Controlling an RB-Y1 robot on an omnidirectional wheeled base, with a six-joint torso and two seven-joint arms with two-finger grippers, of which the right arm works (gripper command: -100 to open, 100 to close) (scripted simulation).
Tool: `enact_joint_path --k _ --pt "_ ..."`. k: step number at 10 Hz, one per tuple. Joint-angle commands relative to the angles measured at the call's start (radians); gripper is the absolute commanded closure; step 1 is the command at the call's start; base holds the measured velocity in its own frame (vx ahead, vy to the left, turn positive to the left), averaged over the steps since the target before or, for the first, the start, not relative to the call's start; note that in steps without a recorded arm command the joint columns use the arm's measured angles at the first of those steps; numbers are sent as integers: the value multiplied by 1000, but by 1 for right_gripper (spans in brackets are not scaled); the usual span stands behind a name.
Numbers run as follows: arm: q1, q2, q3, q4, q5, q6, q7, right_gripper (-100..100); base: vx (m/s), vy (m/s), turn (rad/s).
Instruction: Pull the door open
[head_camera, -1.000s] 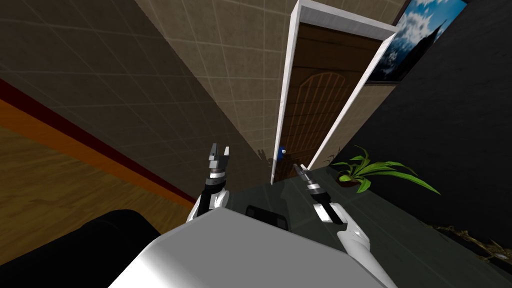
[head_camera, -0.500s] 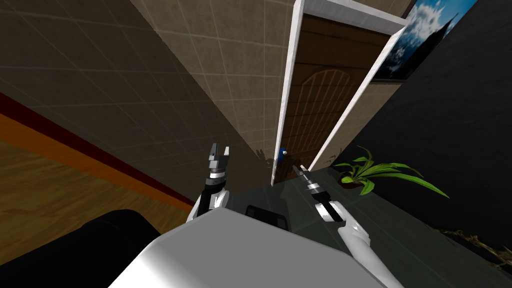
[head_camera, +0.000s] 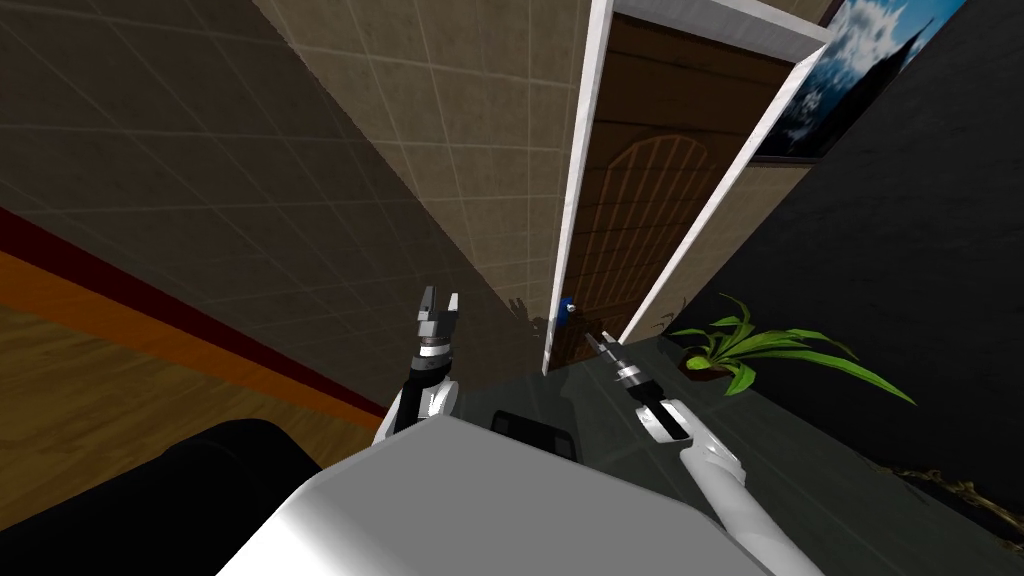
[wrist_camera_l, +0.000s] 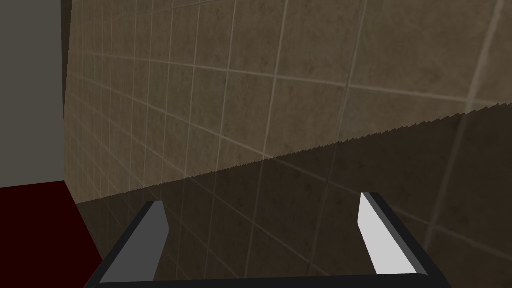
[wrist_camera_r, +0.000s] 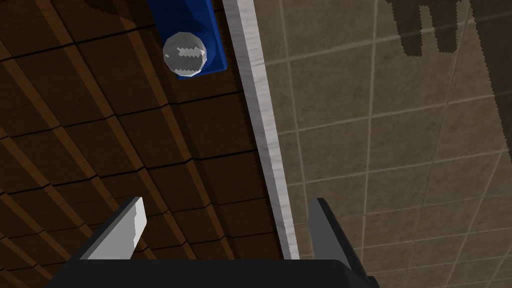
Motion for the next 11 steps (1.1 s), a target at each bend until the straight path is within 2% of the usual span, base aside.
enact_joint_path --k 1,2,6,10,11 --pt "-28 -15 1 50 22 -13 27 -100 84 14 -1" --pt "-28 -15 1 57 22 -13 27 -100 61 12 0" --pt "-84 -51 4 169 72 -36 82 -100 80 13 0" --pt "-122 -75 6 247 105 -52 119 -100 78 10 0" --pt "-122 -69 4 247 100 -52 116 -100 35 5 1"
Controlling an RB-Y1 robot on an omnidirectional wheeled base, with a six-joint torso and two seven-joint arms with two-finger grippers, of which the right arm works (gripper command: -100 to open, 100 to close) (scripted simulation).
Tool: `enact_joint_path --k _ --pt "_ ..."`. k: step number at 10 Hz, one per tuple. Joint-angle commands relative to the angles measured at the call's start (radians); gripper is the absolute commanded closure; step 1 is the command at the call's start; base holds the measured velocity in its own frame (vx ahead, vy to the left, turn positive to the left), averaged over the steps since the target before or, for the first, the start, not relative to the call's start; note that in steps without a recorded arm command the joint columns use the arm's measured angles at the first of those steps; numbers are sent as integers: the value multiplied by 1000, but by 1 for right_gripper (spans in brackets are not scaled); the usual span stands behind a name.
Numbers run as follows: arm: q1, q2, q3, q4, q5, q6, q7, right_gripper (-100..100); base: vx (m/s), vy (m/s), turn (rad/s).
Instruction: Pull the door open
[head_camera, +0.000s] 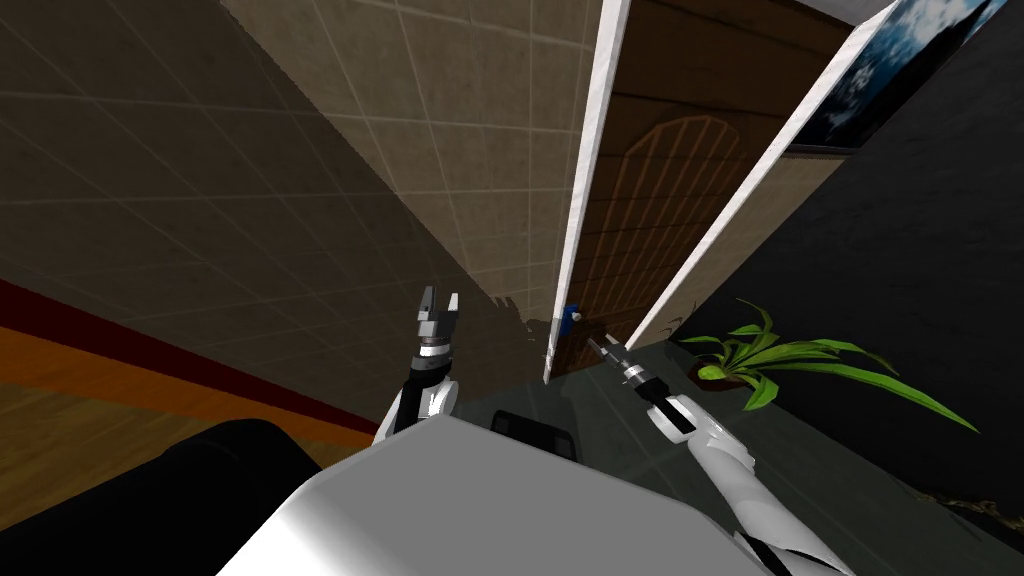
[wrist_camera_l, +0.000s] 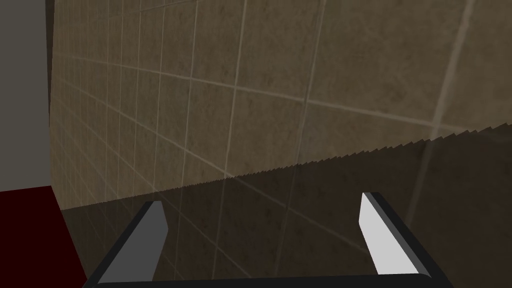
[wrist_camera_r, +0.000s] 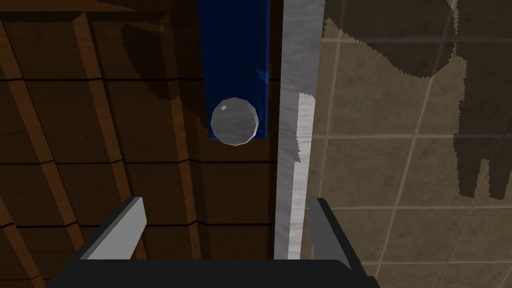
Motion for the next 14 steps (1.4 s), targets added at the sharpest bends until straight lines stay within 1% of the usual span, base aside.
enact_joint_path --k 1,2,6,7,8,9,14 --pt "-5 5 -2 3 -1 9 4 -100 151 42 56" --pt "-6 6 -2 4 -1 12 6 -100 196 48 47" --pt "-20 21 -8 13 -5 38 19 -100 188 82 54" --pt "-22 23 -9 14 -5 42 21 -100 186 45 47" --pt "-21 21 -8 14 -5 39 19 -100 75 13 21" --pt "-21 21 -8 14 -5 39 19 100 -21 -7 -6" --pt "-21 21 -8 14 -5 39 19 100 -10 -4 -2"
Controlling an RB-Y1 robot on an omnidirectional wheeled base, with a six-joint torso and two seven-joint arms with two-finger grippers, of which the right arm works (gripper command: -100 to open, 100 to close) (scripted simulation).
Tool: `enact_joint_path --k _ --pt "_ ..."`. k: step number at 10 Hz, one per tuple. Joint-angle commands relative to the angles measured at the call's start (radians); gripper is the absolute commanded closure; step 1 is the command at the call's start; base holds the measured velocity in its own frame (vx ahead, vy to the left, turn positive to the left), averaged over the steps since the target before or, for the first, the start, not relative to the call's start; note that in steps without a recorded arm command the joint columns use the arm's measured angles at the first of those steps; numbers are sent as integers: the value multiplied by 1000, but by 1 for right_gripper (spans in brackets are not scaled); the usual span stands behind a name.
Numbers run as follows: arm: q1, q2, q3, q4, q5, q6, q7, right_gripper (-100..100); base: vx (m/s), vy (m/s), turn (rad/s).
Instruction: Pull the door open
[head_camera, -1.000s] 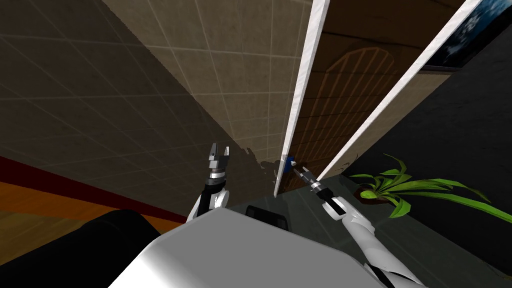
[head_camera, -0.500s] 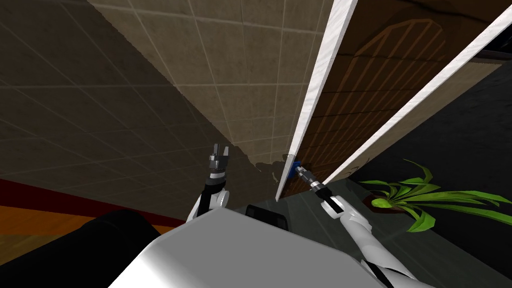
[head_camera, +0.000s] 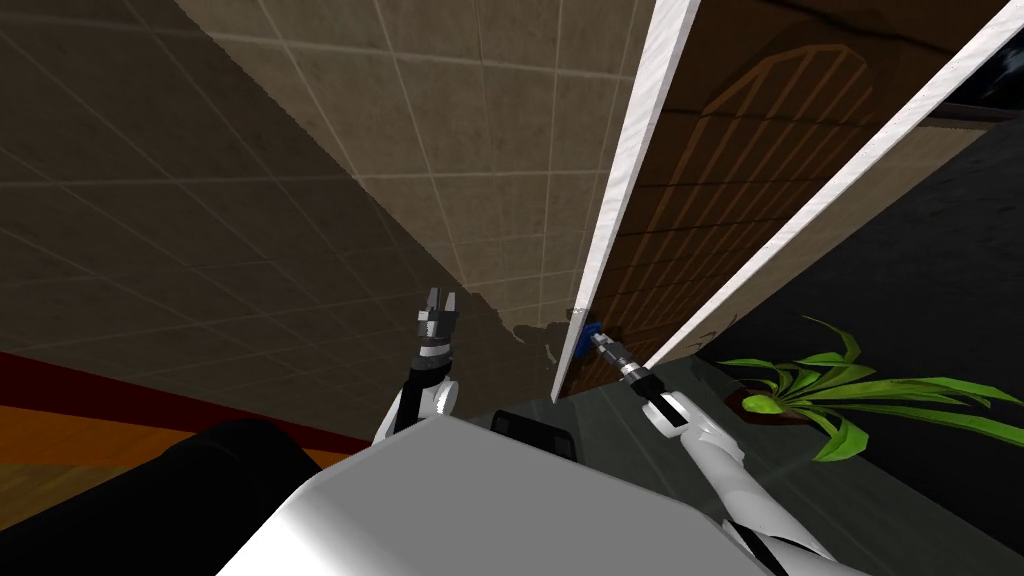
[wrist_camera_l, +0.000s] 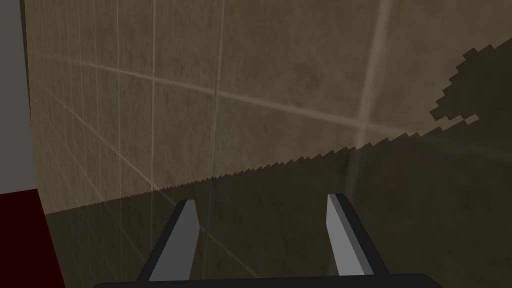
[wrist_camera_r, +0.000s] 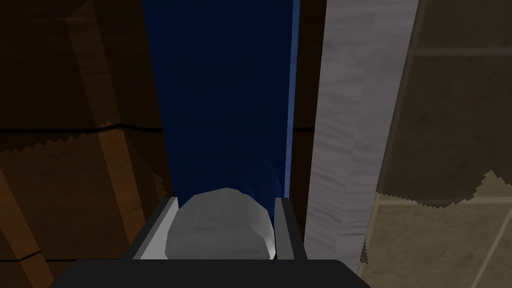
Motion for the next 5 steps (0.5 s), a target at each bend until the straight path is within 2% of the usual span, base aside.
enact_joint_path --k 1,5 --pt "-2 2 1 0 -23 5 -28 100 -34 -65 111" --pt "-6 9 5 -1 -88 20 -108 100 -69 -117 147"
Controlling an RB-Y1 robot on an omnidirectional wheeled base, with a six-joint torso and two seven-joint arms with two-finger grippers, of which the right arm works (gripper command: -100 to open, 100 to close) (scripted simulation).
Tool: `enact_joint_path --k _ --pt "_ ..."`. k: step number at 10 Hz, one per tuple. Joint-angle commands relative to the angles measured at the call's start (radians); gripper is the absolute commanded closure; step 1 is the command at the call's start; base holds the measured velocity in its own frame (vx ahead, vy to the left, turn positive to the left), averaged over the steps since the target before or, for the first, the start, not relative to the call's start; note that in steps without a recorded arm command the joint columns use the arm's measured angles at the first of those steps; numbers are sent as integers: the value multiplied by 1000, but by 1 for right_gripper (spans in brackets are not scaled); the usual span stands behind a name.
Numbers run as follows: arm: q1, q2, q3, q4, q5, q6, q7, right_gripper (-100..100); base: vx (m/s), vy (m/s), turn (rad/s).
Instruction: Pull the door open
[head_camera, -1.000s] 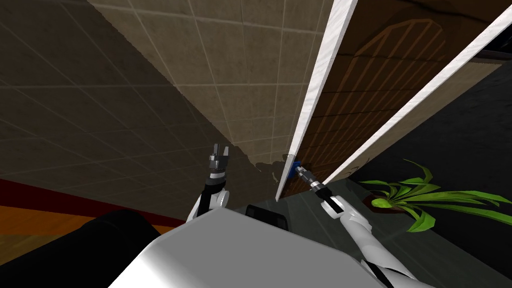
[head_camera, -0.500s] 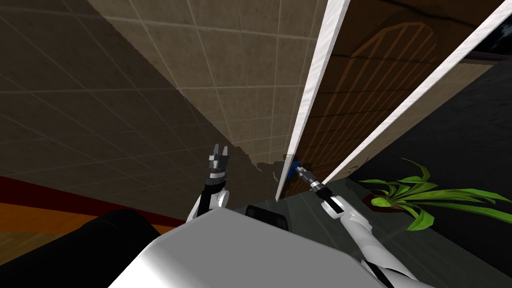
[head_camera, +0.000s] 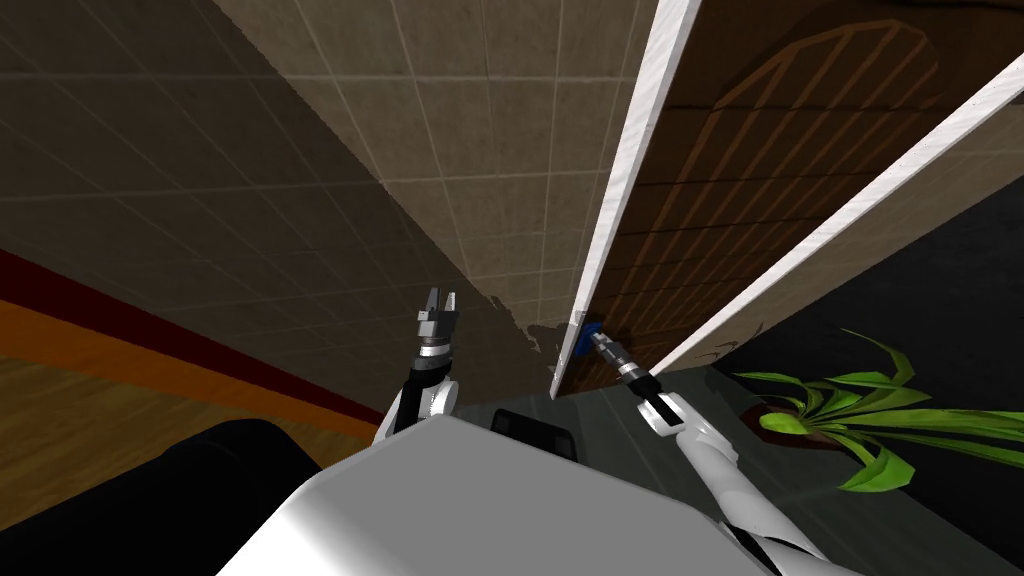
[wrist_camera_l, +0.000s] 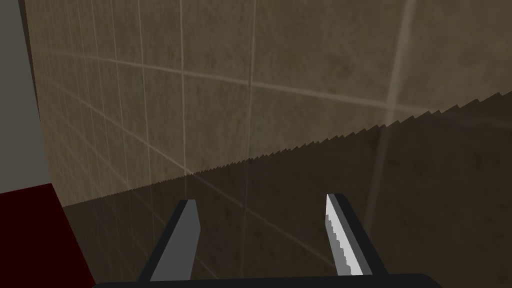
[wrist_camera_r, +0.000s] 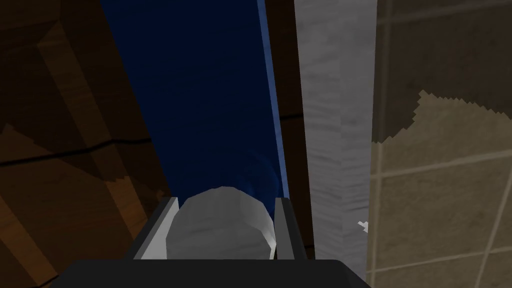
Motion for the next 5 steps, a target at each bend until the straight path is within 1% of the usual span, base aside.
enact_joint_path --k 1,3,4,5 --pt "-15 -6 -8 9 -30 5 -33 100 -67 -101 114" --pt "-17 -2 -6 8 -61 12 -71 100 -56 -77 116" --pt "-17 -2 -6 8 -61 12 -71 100 -40 -52 42" --pt "-18 -1 -5 8 -77 16 -91 100 -46 -34 62"
